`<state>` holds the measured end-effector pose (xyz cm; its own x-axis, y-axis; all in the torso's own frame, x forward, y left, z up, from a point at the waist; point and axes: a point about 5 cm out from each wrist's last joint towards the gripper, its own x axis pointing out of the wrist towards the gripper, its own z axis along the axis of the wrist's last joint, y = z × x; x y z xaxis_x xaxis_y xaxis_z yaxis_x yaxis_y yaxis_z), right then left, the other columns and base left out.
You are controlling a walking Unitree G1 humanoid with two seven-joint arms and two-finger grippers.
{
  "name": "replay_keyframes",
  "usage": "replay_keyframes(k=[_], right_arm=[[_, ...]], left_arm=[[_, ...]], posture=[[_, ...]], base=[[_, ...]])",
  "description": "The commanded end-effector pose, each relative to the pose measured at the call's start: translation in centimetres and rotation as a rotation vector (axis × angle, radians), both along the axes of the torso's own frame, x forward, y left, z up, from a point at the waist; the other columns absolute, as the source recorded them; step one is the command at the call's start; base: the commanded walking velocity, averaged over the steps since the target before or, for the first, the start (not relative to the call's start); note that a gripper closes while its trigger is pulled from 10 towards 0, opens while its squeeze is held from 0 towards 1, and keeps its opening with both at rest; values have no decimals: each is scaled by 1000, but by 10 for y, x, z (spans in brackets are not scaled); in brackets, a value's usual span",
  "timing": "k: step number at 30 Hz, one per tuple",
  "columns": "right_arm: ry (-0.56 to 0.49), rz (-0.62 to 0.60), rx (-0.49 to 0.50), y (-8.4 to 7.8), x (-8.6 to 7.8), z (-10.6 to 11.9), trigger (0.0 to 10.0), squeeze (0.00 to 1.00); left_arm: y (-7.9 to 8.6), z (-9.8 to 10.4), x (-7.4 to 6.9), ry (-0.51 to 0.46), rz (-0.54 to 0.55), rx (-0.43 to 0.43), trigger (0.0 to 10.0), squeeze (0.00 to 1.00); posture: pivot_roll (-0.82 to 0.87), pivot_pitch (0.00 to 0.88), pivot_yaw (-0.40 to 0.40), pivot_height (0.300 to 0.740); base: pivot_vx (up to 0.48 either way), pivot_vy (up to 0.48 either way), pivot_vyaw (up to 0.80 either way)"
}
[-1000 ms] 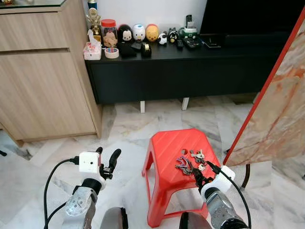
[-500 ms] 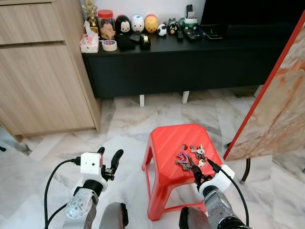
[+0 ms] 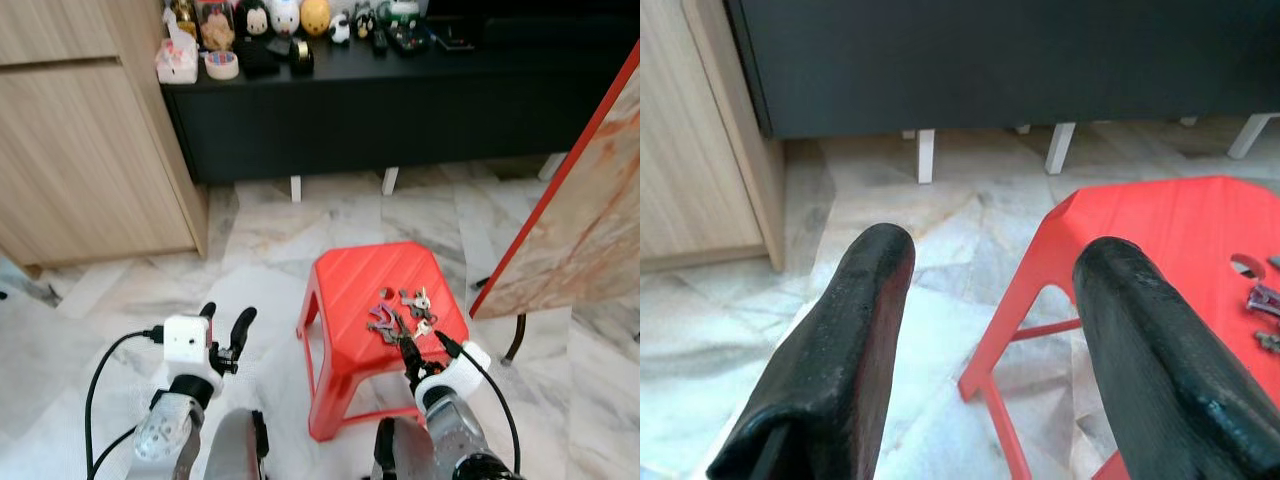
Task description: Hang keys on a hook
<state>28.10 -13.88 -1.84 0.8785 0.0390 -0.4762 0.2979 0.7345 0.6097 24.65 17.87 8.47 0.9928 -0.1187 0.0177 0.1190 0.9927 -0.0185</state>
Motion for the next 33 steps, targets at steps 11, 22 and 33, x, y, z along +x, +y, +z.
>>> replay_keyframes(k=[11,22,33], right_arm=[[-72,22,11,3,12,12,10000,0],[-88,41,12,7,18,18,10000,0],[-99,41,20,8,18,18,10000,0]], left_arm=[[-5,0,-15,30,2,13,10000,0],[-4,0,-19,45,10,19,10000,0],[-4,1,-19,47,16,24,10000,0]], posture=[[127,228,-73,602],[124,242,-79,602],[132,251,-81,602]], base=[[0,0,0],[0,0,0],[0,0,0]])
